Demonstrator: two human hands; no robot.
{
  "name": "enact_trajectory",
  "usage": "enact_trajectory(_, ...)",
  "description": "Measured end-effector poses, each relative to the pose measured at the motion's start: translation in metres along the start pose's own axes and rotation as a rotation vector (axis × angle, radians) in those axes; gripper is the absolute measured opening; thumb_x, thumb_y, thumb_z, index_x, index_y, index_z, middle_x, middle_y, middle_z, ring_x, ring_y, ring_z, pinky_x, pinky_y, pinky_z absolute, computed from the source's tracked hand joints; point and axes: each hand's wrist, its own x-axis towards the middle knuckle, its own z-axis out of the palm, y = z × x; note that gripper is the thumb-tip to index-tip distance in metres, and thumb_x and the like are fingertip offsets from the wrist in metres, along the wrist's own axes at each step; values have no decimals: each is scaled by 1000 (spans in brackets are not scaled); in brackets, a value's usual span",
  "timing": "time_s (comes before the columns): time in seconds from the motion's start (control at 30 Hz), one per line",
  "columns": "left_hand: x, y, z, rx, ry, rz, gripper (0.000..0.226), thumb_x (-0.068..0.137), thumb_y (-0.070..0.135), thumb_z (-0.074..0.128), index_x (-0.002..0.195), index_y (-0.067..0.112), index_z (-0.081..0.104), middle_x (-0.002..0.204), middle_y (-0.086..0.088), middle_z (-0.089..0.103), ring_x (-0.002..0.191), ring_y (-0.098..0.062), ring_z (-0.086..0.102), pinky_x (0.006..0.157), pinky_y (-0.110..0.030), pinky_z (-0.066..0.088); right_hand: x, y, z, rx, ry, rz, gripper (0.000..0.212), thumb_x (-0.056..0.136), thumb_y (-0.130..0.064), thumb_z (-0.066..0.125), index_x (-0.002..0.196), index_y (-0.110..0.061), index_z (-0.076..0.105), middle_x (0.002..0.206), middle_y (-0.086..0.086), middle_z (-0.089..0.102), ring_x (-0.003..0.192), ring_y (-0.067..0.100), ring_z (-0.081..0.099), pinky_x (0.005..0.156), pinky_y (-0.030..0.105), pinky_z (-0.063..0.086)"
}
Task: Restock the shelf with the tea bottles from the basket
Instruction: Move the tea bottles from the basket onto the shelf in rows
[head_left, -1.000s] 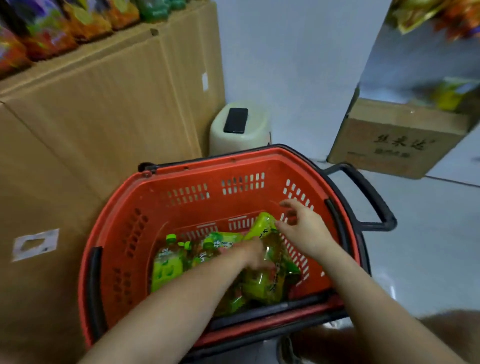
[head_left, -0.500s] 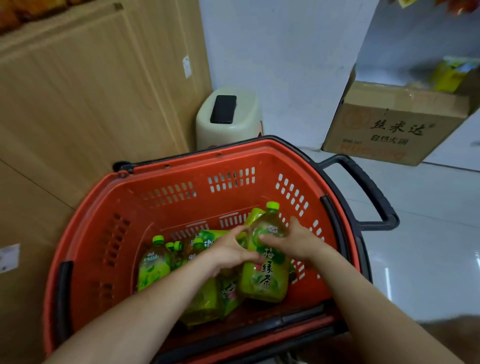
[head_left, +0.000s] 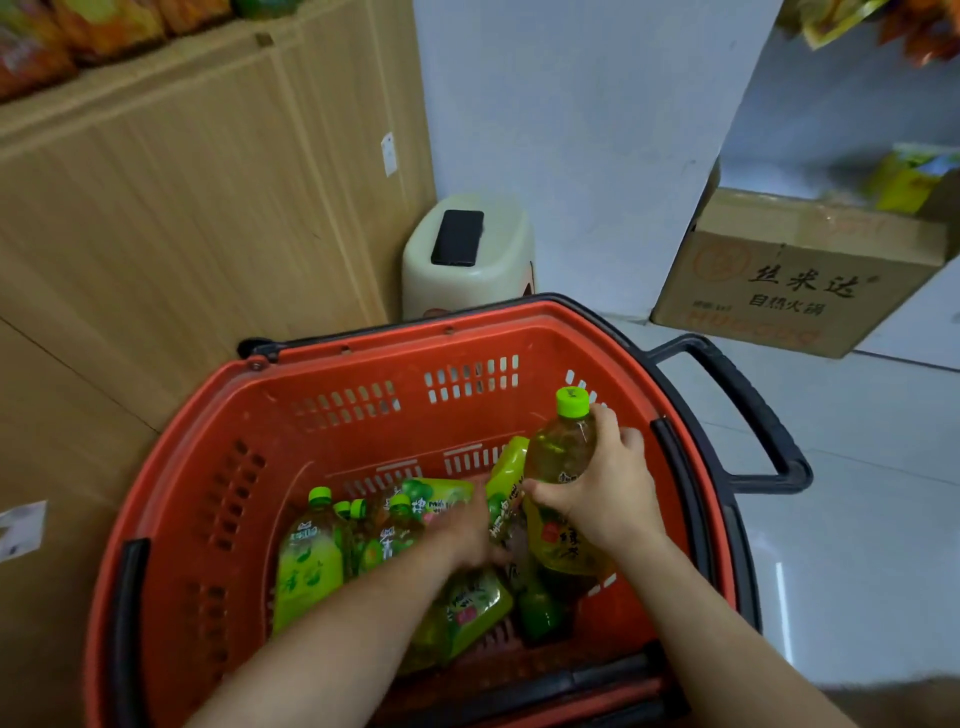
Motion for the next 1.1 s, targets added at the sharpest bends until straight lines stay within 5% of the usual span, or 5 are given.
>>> enact_trajectory(0.1, 18, -4, 17, 13, 113, -41, 108, 75, 36, 76, 149, 32, -2, 139, -15, 46, 120, -33, 52, 100, -47, 40, 2, 3, 1, 10, 22, -22, 105, 56, -44, 86, 141, -30, 25, 132, 7, 38, 115, 25, 52, 84, 26, 43)
enact_trajectory(0.3, 5, 1, -17, -155, 203, -56, 75, 75, 44, 70, 141, 29, 37, 108, 2, 65, 93, -17, 64, 80, -31, 54, 6, 2, 2, 26, 18, -35, 106, 55, -42, 87, 141, -29, 24, 130, 6, 38, 113, 25, 52, 85, 29, 45)
enact_trajectory(0.53, -134, -11, -118, -142, 456, 60, 68, 64, 45, 71, 128, 33, 53, 99, 14, 63, 87, -8, 59, 76, -19, 44, 5, -23, -10, 98, 10, -87, 110, 51, -47, 87, 141, -25, 27, 130, 13, 42, 113, 29, 51, 89, 37, 47)
enact_trajectory(0.87, -403, -95, -197, -157, 1152, 83, 51, 37, 63, 64, 87, 57, 58, 92, 22, 67, 83, -2, 62, 76, -26, 52, -67, -166, -58, 290, 82, -578, 99, 46, -35, 92, 130, -25, 41, 110, -4, 48, 106, 11, 45, 87, 27, 36)
enact_trajectory(1.1, -541, -144, -230, -150, 1484, -7, 47, 54, 44, 85, 97, 40, 67, 96, 13, 67, 89, -5, 62, 75, -24, 49, -134, -299, -67, 455, -3, -920, 95, 45, -37, 92, 125, -37, 40, 117, -2, 53, 110, 10, 48, 93, 23, 35)
